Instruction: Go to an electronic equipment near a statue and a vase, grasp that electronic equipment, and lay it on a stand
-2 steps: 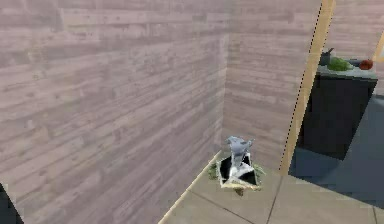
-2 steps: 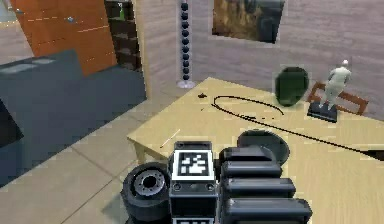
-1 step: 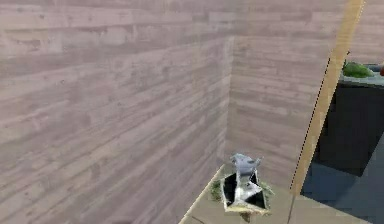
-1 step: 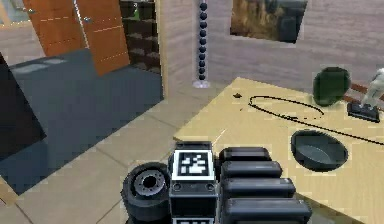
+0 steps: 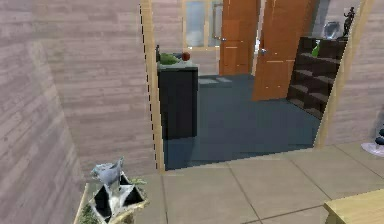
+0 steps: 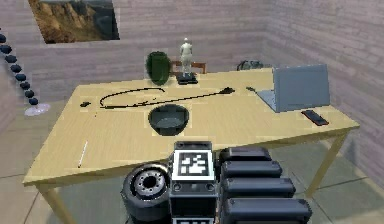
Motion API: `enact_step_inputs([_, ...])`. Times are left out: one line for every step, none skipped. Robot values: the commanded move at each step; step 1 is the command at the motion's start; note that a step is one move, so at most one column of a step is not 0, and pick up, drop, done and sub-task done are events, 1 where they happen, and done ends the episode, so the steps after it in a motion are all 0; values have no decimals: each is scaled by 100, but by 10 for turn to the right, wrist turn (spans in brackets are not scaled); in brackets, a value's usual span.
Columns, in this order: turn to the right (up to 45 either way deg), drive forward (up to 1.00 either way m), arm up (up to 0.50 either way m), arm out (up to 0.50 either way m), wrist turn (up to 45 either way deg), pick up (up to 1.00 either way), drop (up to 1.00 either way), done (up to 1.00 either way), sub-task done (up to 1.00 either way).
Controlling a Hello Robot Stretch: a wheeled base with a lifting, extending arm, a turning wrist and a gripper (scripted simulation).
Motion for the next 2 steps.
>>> enact_step_inputs([60, 0, 0, 0, 0, 0, 0, 0, 0])
enact_step_inputs([0, 100, 0, 0, 0, 0, 0, 0, 0])
